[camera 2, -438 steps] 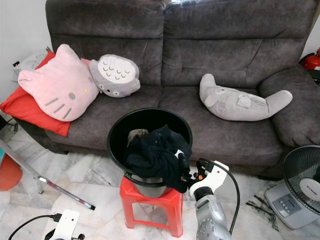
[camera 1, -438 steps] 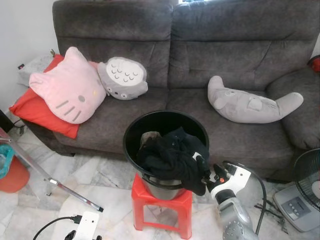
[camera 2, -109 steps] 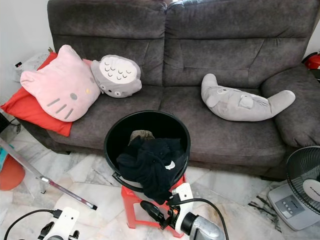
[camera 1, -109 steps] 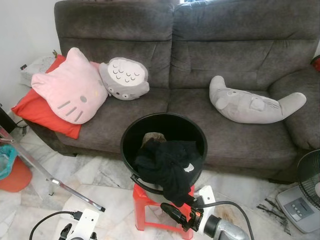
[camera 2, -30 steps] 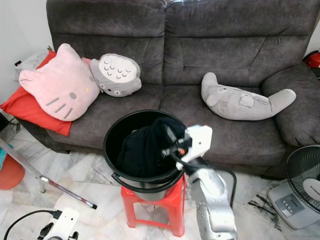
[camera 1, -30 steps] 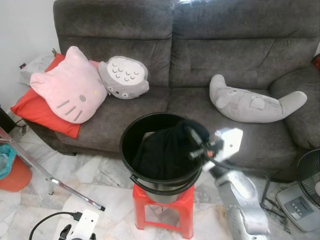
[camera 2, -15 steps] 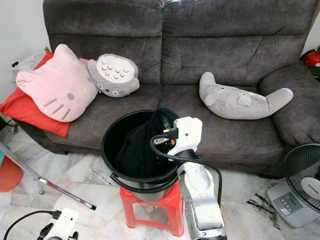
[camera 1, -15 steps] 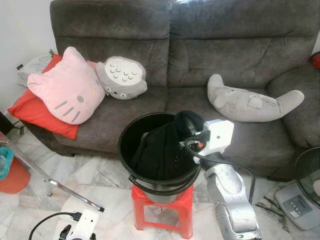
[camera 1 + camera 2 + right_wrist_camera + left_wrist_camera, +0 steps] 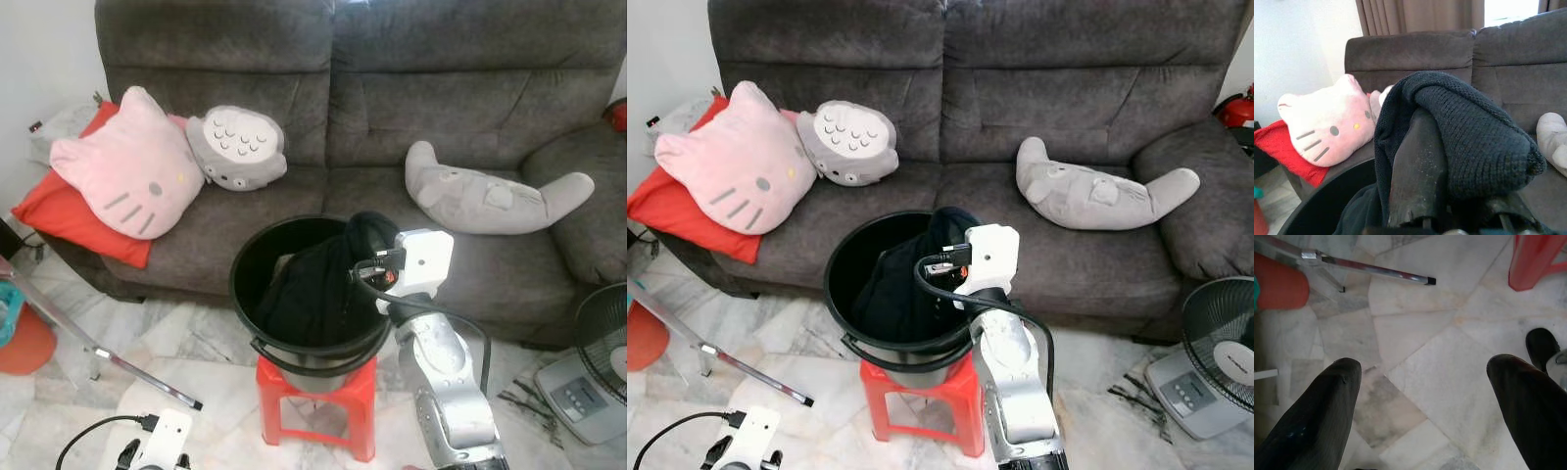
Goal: Hang hanger
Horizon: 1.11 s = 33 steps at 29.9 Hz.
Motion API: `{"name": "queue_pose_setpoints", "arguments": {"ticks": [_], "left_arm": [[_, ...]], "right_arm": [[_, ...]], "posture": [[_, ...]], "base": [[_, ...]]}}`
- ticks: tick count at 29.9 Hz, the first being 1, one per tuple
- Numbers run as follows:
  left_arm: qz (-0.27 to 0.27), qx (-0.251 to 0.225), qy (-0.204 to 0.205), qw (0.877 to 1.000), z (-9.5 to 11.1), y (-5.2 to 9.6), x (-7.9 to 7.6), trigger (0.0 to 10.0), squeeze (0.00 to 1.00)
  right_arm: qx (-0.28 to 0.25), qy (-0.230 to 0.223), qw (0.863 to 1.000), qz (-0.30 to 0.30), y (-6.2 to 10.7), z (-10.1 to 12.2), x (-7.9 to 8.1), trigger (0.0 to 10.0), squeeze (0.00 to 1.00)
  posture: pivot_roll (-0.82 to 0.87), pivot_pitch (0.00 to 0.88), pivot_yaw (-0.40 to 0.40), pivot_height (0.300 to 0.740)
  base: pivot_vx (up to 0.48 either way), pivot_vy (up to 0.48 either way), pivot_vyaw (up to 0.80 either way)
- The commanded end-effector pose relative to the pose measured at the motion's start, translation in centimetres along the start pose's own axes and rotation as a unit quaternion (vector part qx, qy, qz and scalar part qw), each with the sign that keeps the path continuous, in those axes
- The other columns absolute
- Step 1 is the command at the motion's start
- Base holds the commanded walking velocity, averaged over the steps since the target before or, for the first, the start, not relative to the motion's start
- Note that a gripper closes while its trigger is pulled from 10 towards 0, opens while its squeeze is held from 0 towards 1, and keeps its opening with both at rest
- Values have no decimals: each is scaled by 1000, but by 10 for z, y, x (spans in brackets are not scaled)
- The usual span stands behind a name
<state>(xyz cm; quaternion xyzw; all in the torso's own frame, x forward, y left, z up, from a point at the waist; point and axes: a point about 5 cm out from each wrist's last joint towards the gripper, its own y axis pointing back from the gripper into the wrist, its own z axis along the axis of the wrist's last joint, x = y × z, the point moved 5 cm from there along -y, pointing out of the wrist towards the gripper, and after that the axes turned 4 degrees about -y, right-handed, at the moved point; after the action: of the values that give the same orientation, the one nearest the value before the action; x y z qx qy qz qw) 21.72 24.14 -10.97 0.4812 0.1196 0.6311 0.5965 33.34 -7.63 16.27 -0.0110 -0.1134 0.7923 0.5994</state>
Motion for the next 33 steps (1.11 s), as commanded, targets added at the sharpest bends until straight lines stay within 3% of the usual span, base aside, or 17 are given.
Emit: {"name": "queue_pose_setpoints", "arguments": {"ticks": [1,33], "left_arm": [[-3,13,6,1000,-9,1,0,10000,0],[0,11,5,1000,-8,1,1,10000,0]], "right_arm": [[-14,-5,1000,11,-4,6,11,10000,0],[-46,25,999,5,-10,18,10,10000,0]], "posture": [[-26,0,73,740],[-20,0,71,740]], "base": [[-247,0,0],[-247,0,0]]}}
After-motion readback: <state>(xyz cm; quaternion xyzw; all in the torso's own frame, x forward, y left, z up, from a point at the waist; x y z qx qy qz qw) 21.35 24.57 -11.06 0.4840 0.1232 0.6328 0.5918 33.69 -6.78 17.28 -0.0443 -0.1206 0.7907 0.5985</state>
